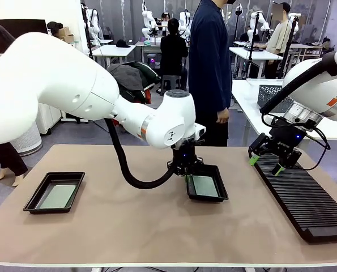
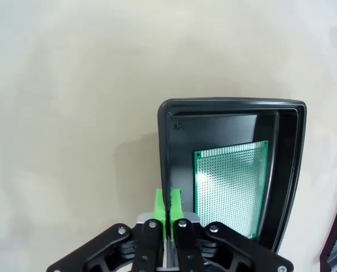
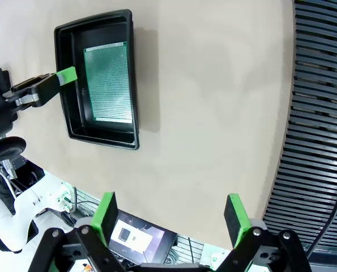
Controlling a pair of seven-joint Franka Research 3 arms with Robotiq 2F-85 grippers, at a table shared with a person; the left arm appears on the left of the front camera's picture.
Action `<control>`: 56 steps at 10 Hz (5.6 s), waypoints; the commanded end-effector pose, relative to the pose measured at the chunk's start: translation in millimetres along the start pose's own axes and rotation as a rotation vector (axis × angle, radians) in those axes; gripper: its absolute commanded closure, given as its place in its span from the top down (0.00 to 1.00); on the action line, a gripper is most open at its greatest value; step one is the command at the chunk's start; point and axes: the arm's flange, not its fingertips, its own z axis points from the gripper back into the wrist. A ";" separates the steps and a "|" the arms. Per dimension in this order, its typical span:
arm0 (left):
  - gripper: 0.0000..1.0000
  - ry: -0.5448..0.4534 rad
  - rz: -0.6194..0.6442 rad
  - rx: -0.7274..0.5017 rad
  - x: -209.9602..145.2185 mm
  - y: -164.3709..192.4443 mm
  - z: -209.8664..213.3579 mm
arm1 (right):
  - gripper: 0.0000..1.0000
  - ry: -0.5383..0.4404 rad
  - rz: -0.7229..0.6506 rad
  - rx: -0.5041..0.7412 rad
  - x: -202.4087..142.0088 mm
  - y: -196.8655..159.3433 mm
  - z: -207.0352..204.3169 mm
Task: Inspect and transfer BCBs to ESD trays.
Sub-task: Pick up the ESD tray and place it on the left side of the table.
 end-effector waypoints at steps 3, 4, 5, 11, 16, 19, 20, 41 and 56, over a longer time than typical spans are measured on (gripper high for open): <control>0.04 0.015 -0.009 -0.171 -10.1 58.9 4.5 | 1.00 -0.009 -0.021 -0.001 0.7 2.3 -0.4; 0.04 0.004 -0.006 -0.204 -12.2 72.9 6.5 | 1.00 -0.009 -0.021 -0.001 0.7 2.3 -0.4; 0.04 -0.010 -0.012 -0.232 -15.4 86.2 10.2 | 1.00 -0.009 -0.021 -0.001 0.7 2.3 -0.4; 0.04 -0.018 0.009 -0.253 -18.5 202.5 60.7 | 1.00 -0.009 -0.021 -0.001 0.7 2.3 -0.4; 0.04 0.014 -0.016 -0.220 -19.9 287.9 68.9 | 1.00 -0.009 -0.021 -0.001 0.7 2.3 -0.4; 0.04 -0.011 0.001 -0.221 -35.5 321.5 67.4 | 1.00 -0.009 -0.021 -0.001 0.7 2.3 -0.4; 0.04 -0.011 0.002 -0.221 -42.3 329.6 66.7 | 1.00 -0.009 -0.021 -0.001 0.7 2.3 -0.4; 0.04 -0.068 0.046 -0.134 -64.9 347.7 43.1 | 1.00 -0.009 -0.021 -0.001 0.7 2.3 -0.4; 0.74 -0.009 -0.003 0.176 -51.5 298.0 93.3 | 1.00 -0.009 -0.021 -0.001 0.7 2.3 -0.4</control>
